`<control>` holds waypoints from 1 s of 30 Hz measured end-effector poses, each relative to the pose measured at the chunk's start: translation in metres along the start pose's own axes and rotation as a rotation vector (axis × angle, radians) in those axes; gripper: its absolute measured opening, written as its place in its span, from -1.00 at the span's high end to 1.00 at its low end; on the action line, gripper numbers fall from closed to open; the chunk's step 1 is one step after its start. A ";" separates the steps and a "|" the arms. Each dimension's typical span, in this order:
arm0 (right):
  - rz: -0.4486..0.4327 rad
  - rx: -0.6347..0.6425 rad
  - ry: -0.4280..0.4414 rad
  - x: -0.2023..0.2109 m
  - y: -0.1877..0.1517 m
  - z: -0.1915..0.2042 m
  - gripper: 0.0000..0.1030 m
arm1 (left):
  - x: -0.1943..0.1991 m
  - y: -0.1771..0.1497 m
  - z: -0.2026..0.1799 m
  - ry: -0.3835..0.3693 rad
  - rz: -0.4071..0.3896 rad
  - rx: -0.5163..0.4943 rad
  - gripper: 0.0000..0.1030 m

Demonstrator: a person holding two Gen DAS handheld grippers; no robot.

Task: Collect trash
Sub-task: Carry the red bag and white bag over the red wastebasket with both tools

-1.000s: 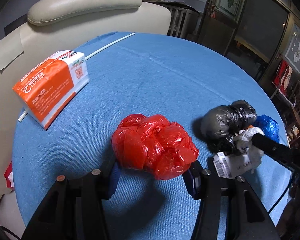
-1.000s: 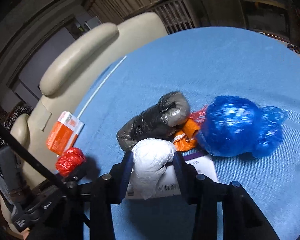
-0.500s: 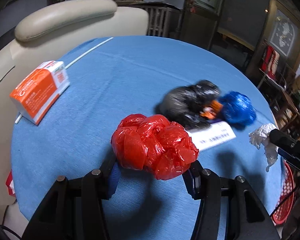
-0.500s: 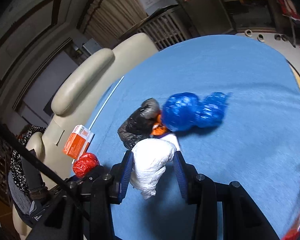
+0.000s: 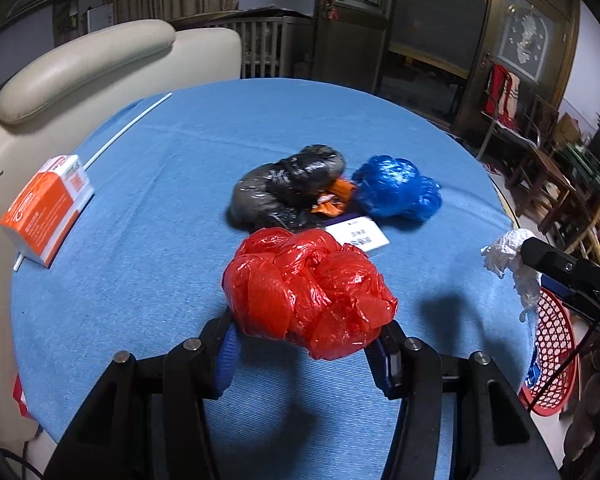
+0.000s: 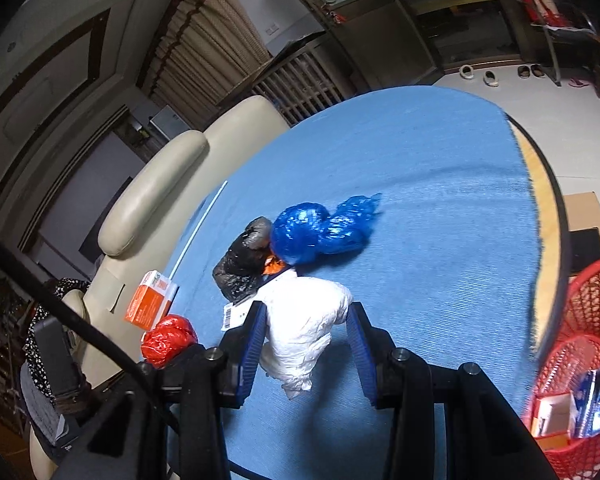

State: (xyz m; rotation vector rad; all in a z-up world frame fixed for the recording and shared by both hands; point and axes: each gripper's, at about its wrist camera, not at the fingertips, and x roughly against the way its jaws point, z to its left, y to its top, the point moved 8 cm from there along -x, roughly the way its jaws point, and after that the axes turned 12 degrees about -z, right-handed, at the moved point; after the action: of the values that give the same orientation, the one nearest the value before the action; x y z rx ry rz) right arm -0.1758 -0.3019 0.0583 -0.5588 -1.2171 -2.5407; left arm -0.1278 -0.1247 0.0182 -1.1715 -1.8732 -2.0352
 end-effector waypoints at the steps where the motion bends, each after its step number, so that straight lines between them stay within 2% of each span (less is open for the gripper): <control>1: 0.000 0.002 -0.007 0.002 0.000 -0.002 0.14 | 0.001 0.000 -0.003 -0.003 0.000 -0.005 -0.09; 14: -0.018 0.012 -0.041 0.020 0.003 -0.021 0.16 | 0.000 0.006 -0.040 -0.055 -0.001 -0.073 -0.09; 30: -0.062 -0.040 -0.080 0.042 0.017 -0.054 0.16 | -0.005 0.016 -0.092 -0.126 -0.003 -0.146 -0.09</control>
State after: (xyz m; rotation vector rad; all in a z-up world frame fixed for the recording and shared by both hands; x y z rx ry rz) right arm -0.2185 -0.3582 0.0574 -0.6469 -1.2302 -2.6228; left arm -0.1557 -0.2126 0.0342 -1.3623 -1.8061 -2.1800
